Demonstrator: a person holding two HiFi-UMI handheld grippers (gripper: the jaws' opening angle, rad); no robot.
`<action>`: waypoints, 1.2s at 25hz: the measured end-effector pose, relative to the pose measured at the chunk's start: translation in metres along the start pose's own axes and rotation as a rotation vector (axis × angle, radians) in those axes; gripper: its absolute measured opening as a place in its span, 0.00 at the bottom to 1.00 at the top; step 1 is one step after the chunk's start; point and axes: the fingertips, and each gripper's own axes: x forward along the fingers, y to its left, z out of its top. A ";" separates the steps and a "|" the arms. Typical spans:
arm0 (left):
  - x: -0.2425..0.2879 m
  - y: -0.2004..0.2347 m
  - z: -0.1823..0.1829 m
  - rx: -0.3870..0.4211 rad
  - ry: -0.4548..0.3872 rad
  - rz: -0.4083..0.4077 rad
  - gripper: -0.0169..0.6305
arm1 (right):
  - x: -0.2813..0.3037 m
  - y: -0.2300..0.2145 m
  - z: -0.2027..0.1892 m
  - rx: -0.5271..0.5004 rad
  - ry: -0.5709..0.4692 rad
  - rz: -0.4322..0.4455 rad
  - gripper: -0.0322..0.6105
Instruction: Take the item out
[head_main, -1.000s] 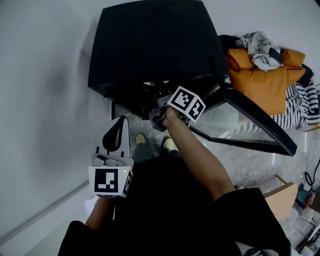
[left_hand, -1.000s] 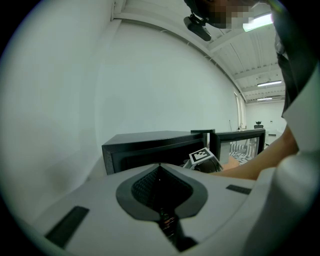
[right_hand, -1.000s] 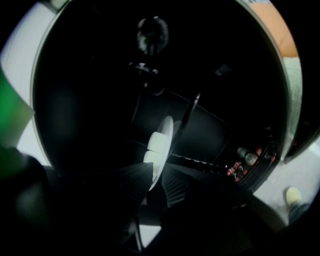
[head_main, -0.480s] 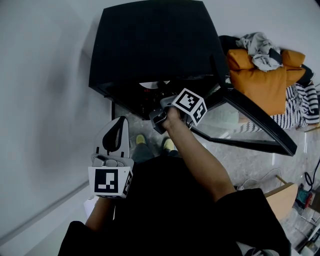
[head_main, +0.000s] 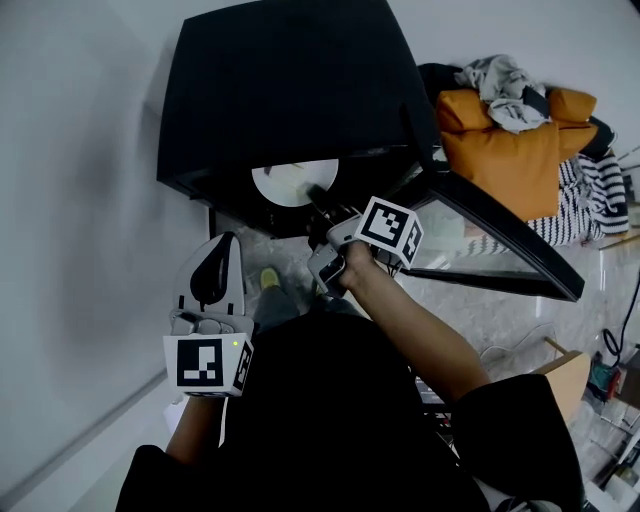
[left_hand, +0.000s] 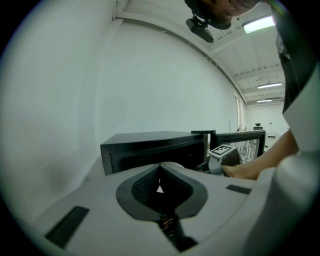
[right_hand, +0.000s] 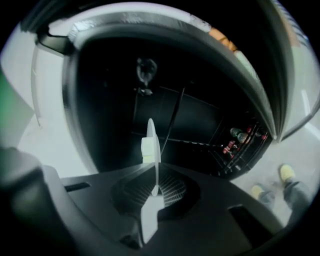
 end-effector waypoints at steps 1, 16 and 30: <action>0.001 -0.001 0.000 -0.003 0.000 -0.005 0.04 | -0.008 0.001 -0.002 -0.014 0.021 -0.003 0.08; 0.006 -0.008 -0.001 -0.015 -0.007 -0.046 0.04 | -0.107 0.060 -0.029 -0.088 0.248 0.081 0.08; 0.000 -0.001 0.002 -0.025 -0.021 -0.031 0.04 | -0.142 0.137 -0.045 -0.059 0.333 0.172 0.08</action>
